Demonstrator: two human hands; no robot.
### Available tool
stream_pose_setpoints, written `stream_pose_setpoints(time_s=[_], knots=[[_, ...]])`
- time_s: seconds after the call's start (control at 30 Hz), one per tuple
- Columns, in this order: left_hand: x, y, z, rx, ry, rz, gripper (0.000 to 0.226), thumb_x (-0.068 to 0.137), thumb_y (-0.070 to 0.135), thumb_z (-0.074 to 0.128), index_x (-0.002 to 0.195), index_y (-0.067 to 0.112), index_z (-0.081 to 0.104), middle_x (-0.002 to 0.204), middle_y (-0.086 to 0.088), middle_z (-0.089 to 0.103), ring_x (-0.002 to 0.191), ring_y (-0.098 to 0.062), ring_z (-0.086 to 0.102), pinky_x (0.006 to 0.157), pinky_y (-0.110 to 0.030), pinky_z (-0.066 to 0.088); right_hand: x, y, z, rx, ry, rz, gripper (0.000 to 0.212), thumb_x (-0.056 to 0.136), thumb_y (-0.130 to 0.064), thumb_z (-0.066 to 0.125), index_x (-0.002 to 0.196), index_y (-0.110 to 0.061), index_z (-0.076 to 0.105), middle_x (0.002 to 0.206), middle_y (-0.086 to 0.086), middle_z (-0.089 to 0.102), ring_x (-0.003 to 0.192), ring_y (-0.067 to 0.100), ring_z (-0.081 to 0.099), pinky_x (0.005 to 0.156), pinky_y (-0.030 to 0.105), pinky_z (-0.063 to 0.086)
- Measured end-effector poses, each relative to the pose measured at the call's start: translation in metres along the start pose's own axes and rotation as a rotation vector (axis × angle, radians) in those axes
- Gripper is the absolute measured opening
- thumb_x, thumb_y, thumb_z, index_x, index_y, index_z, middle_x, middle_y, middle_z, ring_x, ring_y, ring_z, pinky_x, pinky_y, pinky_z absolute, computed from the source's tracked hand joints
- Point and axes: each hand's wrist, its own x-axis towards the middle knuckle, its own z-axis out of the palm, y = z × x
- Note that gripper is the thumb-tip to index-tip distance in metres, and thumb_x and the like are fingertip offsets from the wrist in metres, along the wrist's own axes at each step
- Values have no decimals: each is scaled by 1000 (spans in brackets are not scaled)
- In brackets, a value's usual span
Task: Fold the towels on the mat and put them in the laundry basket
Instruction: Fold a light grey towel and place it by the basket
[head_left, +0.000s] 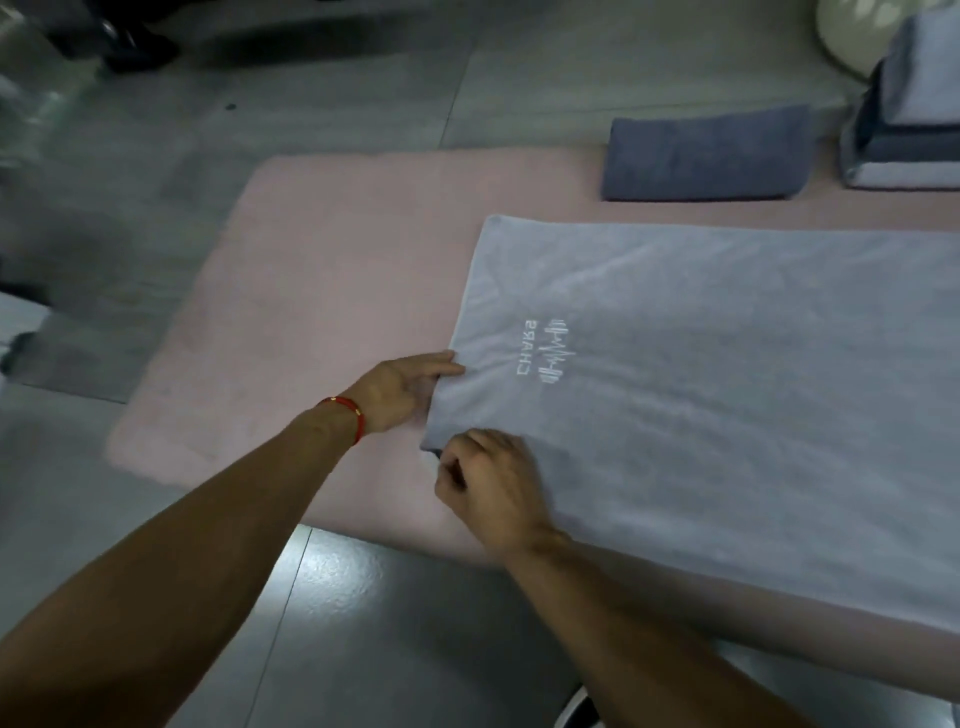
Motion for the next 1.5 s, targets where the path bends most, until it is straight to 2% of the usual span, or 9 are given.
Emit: stream_pose_setpoints(time_s=[0.1, 0.17, 0.27, 0.43, 0.63, 0.83, 1.07, 1.2, 1.5], knots=[[16, -4, -12, 382, -77, 154, 83, 70, -19, 54, 143, 20, 55, 141, -11, 47, 129, -28, 44, 111, -24, 31, -3, 18, -36, 202, 63, 109, 10, 77, -21, 67, 74, -18, 58, 76, -3, 62, 74, 15, 56, 73, 32, 50], [34, 0, -15, 524, -11, 187, 71, 75, -1, 68, 139, 29, 58, 136, -7, 48, 122, -29, 44, 101, -39, 40, -9, 32, -63, 229, 78, 131, 10, 79, -29, 61, 78, -19, 58, 81, -5, 62, 76, 13, 56, 74, 26, 47], [64, 14, -18, 671, 74, 212, 53, 75, 33, 80, 124, 37, 62, 143, -1, 43, 129, -30, 38, 94, -42, 36, -20, 51, -104, 246, 113, 195, 9, 78, -29, 63, 81, -20, 61, 83, -8, 63, 76, 8, 57, 72, 15, 43], [120, 45, -35, 926, -139, 193, 59, 68, 45, 82, 123, 39, 60, 155, 4, 28, 146, -22, 18, 110, -53, 26, -34, 79, -153, 264, 230, 298, 17, 78, -10, 80, 82, -20, 66, 81, -10, 66, 84, 4, 62, 72, 6, 43], [165, 86, -63, 908, 5, 205, 30, 87, 25, 69, 117, 22, 65, 121, -6, 61, 126, -27, 47, 104, -51, 31, -48, 106, -211, 440, 403, 464, 19, 80, -4, 73, 73, -16, 61, 73, -2, 69, 72, 8, 67, 62, 18, 50], [192, 133, -68, 870, 171, 274, 11, 90, 21, 66, 100, 25, 66, 93, -4, 64, 102, -29, 56, 92, -44, 40, -84, 163, -270, 355, 526, 644, 26, 80, -2, 75, 70, -16, 55, 62, 10, 63, 53, 14, 48, 52, 25, 40], [225, 246, -34, 154, 149, 376, 13, 86, 9, 76, 90, 19, 69, 81, 3, 68, 67, 9, 58, 69, -9, 46, -165, 210, -355, 220, 732, 819, 27, 87, 2, 65, 103, -18, 73, 77, 7, 71, 54, 2, 57, 53, 6, 39], [255, 343, 26, -112, -30, 451, 18, 95, 9, 66, 85, 23, 69, 80, -2, 64, 74, -7, 58, 75, -21, 51, -220, 228, -385, 224, 905, 889, 23, 95, -5, 60, 99, -21, 76, 78, -11, 75, 70, 2, 69, 65, 8, 50], [312, 565, 192, 65, 152, 730, 23, 85, 36, 68, 101, 22, 77, 90, -1, 74, 82, -13, 66, 80, -24, 53, -319, 287, -428, 98, 1305, 1254, 17, 90, -19, 60, 80, -22, 73, 74, 0, 71, 68, 19, 64, 71, 29, 51]])
